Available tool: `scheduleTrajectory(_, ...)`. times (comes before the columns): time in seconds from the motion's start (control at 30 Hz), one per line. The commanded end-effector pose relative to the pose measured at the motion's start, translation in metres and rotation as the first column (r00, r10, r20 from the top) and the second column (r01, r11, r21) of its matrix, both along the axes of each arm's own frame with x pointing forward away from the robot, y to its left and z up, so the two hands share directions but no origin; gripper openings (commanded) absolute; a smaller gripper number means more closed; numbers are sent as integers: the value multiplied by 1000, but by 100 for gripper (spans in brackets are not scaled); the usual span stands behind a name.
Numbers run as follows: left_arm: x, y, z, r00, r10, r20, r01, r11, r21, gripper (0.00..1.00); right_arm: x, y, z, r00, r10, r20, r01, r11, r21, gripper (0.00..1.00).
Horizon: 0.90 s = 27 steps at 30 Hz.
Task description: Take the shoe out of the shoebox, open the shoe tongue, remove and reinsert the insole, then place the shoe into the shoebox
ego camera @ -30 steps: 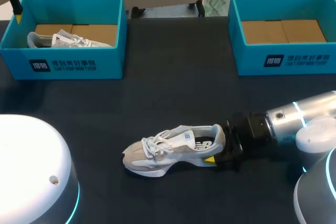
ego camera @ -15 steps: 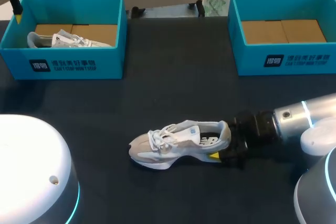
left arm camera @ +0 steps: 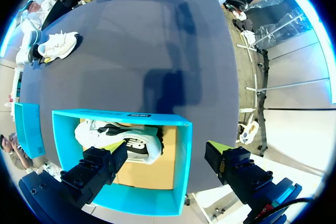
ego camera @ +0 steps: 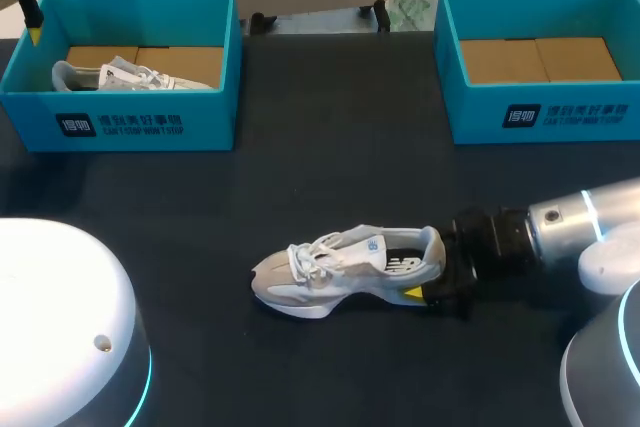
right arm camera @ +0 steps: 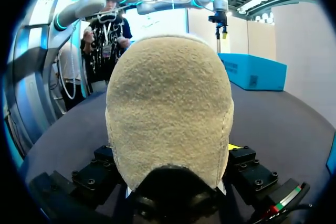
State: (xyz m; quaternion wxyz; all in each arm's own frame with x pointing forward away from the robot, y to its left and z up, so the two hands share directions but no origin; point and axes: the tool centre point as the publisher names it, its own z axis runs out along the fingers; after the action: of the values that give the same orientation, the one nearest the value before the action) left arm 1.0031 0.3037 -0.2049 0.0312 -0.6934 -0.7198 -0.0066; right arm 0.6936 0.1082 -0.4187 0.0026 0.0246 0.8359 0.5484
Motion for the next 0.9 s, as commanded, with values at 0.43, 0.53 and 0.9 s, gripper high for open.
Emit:
scheduleTrajectory(0.43,-25,-20,4,983,183,-22,-183,983,13,100,-1,0,2,1000,-3,1,3,1000,-4,0)
scheduleTrajectory(0.53,-34,-35,7,910,411,-50,-409,911,47,100,-1,0,2,1000,-3,1,3,1000,-4,0)
scheduleTrajectory(0.9,-68,-70,14,631,773,-63,-773,634,23,100,-1,0,2,1000,-3,1,3,1000,-4,0)
